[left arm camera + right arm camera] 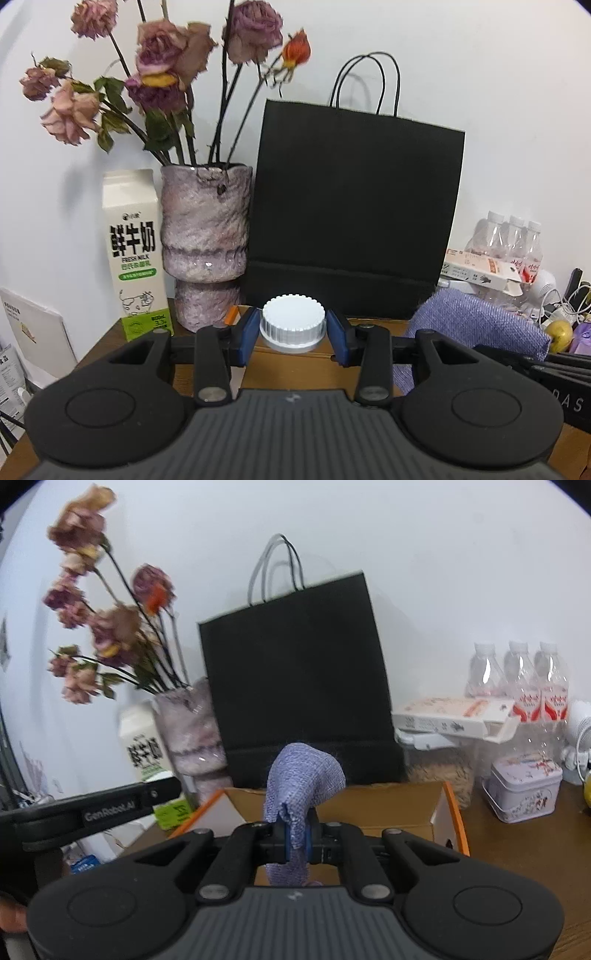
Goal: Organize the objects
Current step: 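Open the left tool over the box while the right tool releases the lavender pouch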
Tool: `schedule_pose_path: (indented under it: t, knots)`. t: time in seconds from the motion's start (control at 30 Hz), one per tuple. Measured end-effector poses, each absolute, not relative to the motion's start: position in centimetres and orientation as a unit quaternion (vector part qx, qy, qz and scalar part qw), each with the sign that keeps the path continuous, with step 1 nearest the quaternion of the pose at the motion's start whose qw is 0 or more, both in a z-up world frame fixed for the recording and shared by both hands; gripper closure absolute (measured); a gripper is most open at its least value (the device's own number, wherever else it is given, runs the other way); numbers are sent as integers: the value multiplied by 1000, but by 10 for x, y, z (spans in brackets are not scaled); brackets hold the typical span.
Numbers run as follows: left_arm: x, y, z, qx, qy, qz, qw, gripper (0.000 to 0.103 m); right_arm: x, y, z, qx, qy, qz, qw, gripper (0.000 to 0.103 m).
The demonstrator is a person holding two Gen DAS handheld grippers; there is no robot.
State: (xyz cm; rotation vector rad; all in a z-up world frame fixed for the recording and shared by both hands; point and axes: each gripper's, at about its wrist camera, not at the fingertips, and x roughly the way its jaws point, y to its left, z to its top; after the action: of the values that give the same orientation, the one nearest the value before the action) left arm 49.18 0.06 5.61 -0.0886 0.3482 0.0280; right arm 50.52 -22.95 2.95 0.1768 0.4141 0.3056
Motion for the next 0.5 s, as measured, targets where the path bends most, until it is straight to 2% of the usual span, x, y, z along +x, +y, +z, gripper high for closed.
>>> schedule_pose_path:
  t: [0.43,0.47,0.5]
  knots:
    - [526,-11,16,-27,231,-11,973,62,528,-232,6,69,246,103,961,95]
    - [526,-10,15,-26,232,-12,972,57,529,-231,5,63,252,99,961,89]
    - [526,-10,15,-28,233,-12,972,38,531,-229,4,56,257,91,961,86]
